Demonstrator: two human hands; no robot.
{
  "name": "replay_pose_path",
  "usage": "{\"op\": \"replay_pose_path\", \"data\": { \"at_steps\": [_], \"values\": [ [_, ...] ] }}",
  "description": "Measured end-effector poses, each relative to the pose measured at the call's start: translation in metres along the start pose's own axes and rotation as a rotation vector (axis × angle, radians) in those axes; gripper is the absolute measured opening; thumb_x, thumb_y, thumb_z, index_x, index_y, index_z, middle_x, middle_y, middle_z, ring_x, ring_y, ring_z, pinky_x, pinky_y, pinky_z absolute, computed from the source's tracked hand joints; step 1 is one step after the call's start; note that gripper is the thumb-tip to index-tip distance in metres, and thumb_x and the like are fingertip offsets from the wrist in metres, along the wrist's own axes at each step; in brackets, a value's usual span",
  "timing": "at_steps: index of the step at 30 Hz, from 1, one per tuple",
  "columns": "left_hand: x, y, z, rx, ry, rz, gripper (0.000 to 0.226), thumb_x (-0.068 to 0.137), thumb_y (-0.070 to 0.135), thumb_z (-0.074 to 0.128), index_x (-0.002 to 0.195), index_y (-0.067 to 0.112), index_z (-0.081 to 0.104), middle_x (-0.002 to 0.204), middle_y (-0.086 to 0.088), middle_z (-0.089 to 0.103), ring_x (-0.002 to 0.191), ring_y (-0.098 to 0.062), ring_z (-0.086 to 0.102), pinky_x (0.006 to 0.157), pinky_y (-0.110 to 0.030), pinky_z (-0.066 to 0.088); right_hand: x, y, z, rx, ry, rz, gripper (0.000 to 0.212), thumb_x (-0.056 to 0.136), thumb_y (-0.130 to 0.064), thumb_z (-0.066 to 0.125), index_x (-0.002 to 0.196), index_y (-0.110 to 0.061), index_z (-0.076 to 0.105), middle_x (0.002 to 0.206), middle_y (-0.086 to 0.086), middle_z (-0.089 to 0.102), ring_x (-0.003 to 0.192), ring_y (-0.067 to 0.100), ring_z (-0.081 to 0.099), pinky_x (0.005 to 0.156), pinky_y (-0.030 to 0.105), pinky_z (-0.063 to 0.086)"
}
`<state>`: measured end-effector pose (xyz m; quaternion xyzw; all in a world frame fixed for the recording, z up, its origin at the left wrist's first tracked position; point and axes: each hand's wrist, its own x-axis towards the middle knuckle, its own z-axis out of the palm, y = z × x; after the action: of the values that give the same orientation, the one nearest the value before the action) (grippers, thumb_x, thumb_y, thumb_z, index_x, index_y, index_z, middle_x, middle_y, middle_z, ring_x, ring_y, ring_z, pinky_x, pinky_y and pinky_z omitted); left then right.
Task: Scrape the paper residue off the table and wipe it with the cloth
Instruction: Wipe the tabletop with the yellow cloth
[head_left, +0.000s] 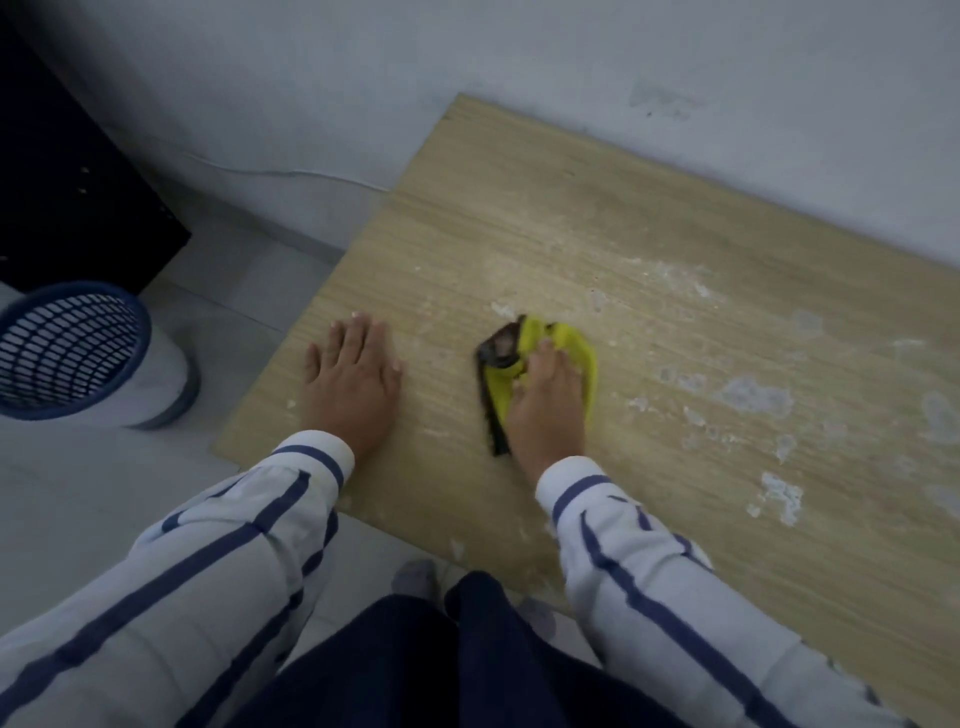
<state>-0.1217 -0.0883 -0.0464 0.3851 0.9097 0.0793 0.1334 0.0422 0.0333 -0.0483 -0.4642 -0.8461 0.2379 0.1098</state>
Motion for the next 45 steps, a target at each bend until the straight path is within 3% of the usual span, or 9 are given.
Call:
{"op": "replay_pose_path", "data": {
  "at_steps": [4,11,15,18,24,30,32,38,45],
  "values": [
    [0.002,-0.027,-0.011,0.025,-0.001,0.031,0.054,0.100,0.042,0.015,0.150,0.023,0.010,0.159,0.000,0.001,0.146,-0.020,-0.005,0.118,-0.043,-0.004,-0.023,-0.051,0.019,0.265,-0.141,-0.280,0.050,0.087,-0.014,0.046,0.134,0.002,0.041,0.141,0.025,0.041,0.133,0.039,0.036,0.113,0.044,0.025],
    [-0.003,-0.055,-0.018,0.024,-0.040,0.073,0.055,0.100,0.045,0.012,0.150,0.024,0.004,0.159,0.002,-0.004,0.145,-0.018,-0.011,0.117,-0.041,-0.007,0.007,-0.007,0.007,0.003,0.110,0.058,0.046,0.086,-0.006,0.048,0.131,0.000,0.043,0.126,0.024,0.052,0.119,0.042,0.046,0.099,0.052,0.040],
    [0.001,-0.057,-0.020,-0.011,-0.041,0.075,0.051,0.101,0.038,0.016,0.150,0.023,0.009,0.159,0.002,0.001,0.145,-0.018,-0.008,0.116,-0.038,-0.006,-0.040,-0.068,0.048,0.047,-0.040,-0.278,0.049,0.084,-0.007,0.053,0.131,0.003,0.045,0.132,0.027,0.050,0.123,0.044,0.046,0.106,0.057,0.034],
    [0.005,-0.061,-0.025,-0.036,-0.050,0.110,0.051,0.101,0.032,0.027,0.150,0.019,0.014,0.159,-0.001,0.005,0.146,-0.021,-0.004,0.116,-0.038,-0.004,-0.064,-0.095,0.047,0.286,-0.273,-0.402,0.033,0.085,-0.013,0.050,0.115,-0.001,0.057,0.116,0.022,0.060,0.105,0.036,0.056,0.095,0.036,0.043],
    [0.000,-0.057,-0.024,-0.049,-0.052,0.084,0.051,0.102,0.034,0.020,0.150,0.021,0.009,0.159,0.000,0.000,0.145,-0.019,-0.008,0.116,-0.037,-0.008,-0.006,-0.037,0.006,0.151,0.073,0.006,0.036,0.083,0.001,0.048,0.118,-0.002,0.055,0.125,0.019,0.055,0.115,0.036,0.050,0.095,0.040,0.041],
    [0.001,-0.052,-0.026,-0.033,-0.039,0.084,0.050,0.102,0.031,0.020,0.150,0.018,0.013,0.159,-0.003,0.004,0.146,-0.023,-0.005,0.117,-0.041,-0.005,-0.069,-0.094,0.035,0.248,-0.345,-0.516,0.025,0.076,-0.010,0.046,0.088,0.001,0.065,0.092,0.021,0.065,0.088,0.023,0.052,0.076,0.036,0.047],
    [0.003,-0.049,-0.027,-0.037,-0.040,0.088,0.051,0.102,0.031,0.022,0.150,0.017,0.014,0.159,-0.003,0.005,0.146,-0.023,-0.004,0.118,-0.042,-0.004,-0.061,-0.090,0.021,0.338,-0.438,-0.413,0.028,0.074,-0.010,0.041,0.088,-0.002,0.064,0.095,0.017,0.066,0.086,0.028,0.055,0.072,0.031,0.041],
    [0.004,-0.040,-0.017,-0.007,-0.052,0.131,0.052,0.102,0.037,0.017,0.150,0.021,0.008,0.159,0.000,0.000,0.145,-0.019,-0.008,0.118,-0.040,-0.007,0.014,-0.013,-0.017,0.132,0.163,0.148,0.024,0.081,0.000,0.049,0.104,-0.003,0.058,0.112,0.017,0.061,0.094,0.034,0.057,0.071,0.026,0.037],
    [0.022,-0.022,-0.013,-0.026,-0.043,0.183,0.050,0.101,0.031,0.022,0.149,0.022,0.016,0.159,-0.001,0.007,0.146,-0.021,-0.002,0.118,-0.042,-0.001,-0.034,-0.063,0.000,0.311,-0.437,-0.294,0.021,0.069,-0.011,0.040,0.080,-0.008,0.059,0.092,0.015,0.065,0.076,0.027,0.053,0.066,0.031,0.041]
  ]
}}
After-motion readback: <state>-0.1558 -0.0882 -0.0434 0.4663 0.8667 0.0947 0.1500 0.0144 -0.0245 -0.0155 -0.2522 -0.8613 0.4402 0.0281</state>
